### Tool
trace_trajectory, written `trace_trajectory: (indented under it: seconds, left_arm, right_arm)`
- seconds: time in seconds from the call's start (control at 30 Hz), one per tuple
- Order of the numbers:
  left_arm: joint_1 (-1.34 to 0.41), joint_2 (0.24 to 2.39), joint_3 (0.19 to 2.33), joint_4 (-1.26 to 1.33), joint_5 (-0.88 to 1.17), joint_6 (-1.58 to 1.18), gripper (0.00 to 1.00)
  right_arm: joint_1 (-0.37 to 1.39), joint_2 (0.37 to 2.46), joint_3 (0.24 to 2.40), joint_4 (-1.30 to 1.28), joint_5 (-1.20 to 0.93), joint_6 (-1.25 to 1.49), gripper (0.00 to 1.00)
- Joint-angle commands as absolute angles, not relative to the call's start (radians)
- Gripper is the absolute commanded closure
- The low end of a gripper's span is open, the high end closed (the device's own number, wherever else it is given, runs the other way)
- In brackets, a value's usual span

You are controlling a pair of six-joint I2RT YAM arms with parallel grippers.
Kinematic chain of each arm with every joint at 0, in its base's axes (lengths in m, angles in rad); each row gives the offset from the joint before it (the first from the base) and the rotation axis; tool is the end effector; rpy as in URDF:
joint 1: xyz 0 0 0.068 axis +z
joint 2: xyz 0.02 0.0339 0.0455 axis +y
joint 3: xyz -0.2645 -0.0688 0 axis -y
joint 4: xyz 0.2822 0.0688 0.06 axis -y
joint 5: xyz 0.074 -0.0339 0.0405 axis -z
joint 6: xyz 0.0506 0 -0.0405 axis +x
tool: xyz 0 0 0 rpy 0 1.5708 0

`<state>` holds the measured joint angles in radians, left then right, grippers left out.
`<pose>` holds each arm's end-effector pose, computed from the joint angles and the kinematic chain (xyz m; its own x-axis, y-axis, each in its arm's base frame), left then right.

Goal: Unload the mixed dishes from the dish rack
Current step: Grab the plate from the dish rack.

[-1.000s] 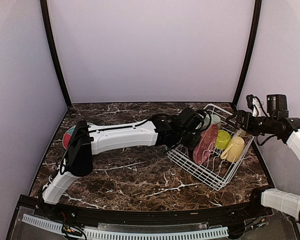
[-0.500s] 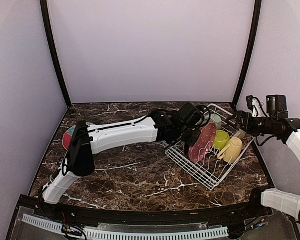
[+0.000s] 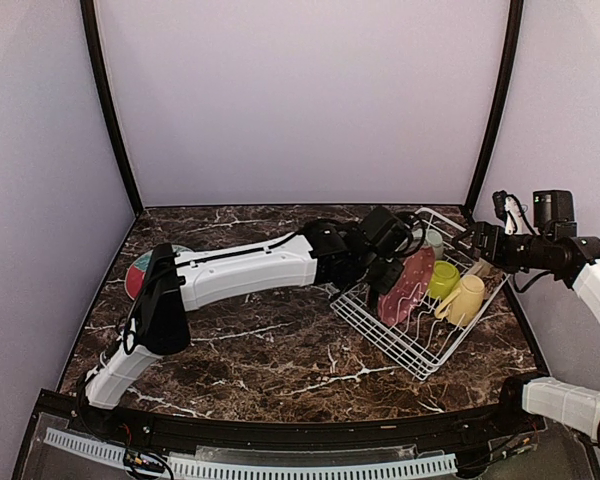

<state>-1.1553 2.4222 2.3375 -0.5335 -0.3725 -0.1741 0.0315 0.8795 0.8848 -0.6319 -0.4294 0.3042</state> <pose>0.2606 -0.5451 0.2535 -0.3573 0.4101 -0.8391 0.6809 0.7294 0.0666 0.2297 0.0283 0.3084 -0.6687 0.2514 -0.6997 -0.1734 0.8624 0.4755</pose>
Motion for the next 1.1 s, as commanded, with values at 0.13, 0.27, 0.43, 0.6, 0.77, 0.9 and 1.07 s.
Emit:
trace_trajectory:
  seconds: [0.13,0.27,0.43,0.6,0.77,0.9,1.07]
  left_arm:
    - [-1.213,2.284,2.395,-0.508,-0.417,-0.094,0.99]
    - [-1.221,2.265,2.393,-0.496,-0.432,-0.077,0.99]
    - [-1.229,2.235,2.390,-0.491,-0.442,-0.067,0.99]
    - [-1.229,2.206,2.383,-0.489,-0.444,-0.066,0.99]
    - [-1.229,2.180,2.365,-0.483,-0.427,-0.076,0.99]
    - [-1.229,2.155,2.346,-0.476,-0.436,-0.071,0.99]
    - [-1.229,2.105,2.298,-0.459,-0.439,-0.067,0.99]
  right_arm:
    - [0.038,0.864,0.876,-0.614,-0.428,0.301,0.01]
    - [0.038,0.862,0.877,-0.616,-0.427,0.300,0.01]
    - [0.038,0.861,0.878,-0.617,-0.427,0.300,0.01]
    - [0.038,0.865,0.879,-0.617,-0.429,0.302,0.01]
    - [0.038,0.865,0.882,-0.617,-0.431,0.302,0.01]
    - [0.038,0.867,0.885,-0.615,-0.432,0.303,0.01]
    - [0.038,0.873,0.891,-0.614,-0.439,0.305,0.01]
